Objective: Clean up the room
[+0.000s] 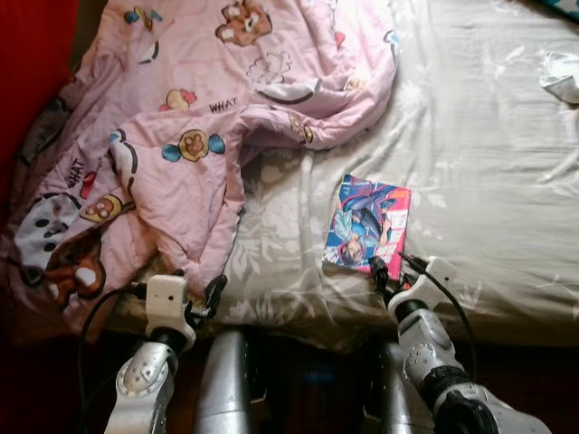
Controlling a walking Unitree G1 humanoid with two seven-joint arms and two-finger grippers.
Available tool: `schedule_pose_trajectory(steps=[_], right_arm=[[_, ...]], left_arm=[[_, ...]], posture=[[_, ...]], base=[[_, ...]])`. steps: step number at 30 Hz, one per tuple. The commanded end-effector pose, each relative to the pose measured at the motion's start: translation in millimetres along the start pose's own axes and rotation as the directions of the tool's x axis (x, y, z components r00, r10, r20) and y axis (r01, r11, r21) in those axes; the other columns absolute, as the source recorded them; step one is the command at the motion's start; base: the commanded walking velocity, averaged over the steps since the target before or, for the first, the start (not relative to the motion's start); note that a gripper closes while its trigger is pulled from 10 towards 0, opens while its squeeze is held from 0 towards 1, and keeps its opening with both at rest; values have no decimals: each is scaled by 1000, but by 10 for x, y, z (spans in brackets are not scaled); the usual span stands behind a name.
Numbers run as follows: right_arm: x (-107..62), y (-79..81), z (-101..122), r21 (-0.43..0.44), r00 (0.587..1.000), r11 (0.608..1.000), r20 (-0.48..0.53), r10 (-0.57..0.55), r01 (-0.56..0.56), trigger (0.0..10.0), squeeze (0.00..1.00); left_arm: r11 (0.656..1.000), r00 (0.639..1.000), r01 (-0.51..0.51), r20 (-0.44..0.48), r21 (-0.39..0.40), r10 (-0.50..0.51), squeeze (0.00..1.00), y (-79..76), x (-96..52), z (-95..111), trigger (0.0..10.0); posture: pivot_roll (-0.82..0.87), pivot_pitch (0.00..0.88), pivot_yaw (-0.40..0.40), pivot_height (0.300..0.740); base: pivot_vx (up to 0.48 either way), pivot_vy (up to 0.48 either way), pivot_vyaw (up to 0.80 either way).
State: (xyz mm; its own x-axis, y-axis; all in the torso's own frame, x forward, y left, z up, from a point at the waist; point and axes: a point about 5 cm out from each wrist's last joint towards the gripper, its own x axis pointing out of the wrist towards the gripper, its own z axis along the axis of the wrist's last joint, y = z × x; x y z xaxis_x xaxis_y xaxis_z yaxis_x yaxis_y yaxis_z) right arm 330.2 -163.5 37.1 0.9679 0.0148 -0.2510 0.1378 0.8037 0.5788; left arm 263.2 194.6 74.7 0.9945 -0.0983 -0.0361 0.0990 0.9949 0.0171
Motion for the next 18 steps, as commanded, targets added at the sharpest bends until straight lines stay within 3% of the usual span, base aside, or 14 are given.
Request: schedule_pose_trajectory(steps=[1, 7, 14, 18], right_arm=[[-73, -70, -191, 100, 997, 995, -70, -18, 25, 10000, 0], [-103, -58, -293, 280, 994, 960, -107, 36, -4, 10000, 0], [-85, 67, -318, 317, 987, 944, -104, 126, -87, 10000, 0], [-89, 241, -415, 310, 956, 931, -158, 248, -190, 10000, 0]], left_arm=[[1000, 999, -23, -43, -4, 22, 0, 47, -97, -67, 10000], [999, 998, -35, -55, 5, 35, 0, 86, -141, -26, 10000], [999, 997, -43, -69, 11, 43, 0, 118, -170, -11, 10000], [999, 996, -44, -77, 14, 45, 0, 115, -178, -19, 10000]], posture=[[136, 407, 91, 600], [155, 407, 91, 600], [169, 406, 97, 600], [171, 405, 99, 600]], base=[[0, 0, 0], [0, 0, 0], [0, 0, 0], [0, 0, 0]])
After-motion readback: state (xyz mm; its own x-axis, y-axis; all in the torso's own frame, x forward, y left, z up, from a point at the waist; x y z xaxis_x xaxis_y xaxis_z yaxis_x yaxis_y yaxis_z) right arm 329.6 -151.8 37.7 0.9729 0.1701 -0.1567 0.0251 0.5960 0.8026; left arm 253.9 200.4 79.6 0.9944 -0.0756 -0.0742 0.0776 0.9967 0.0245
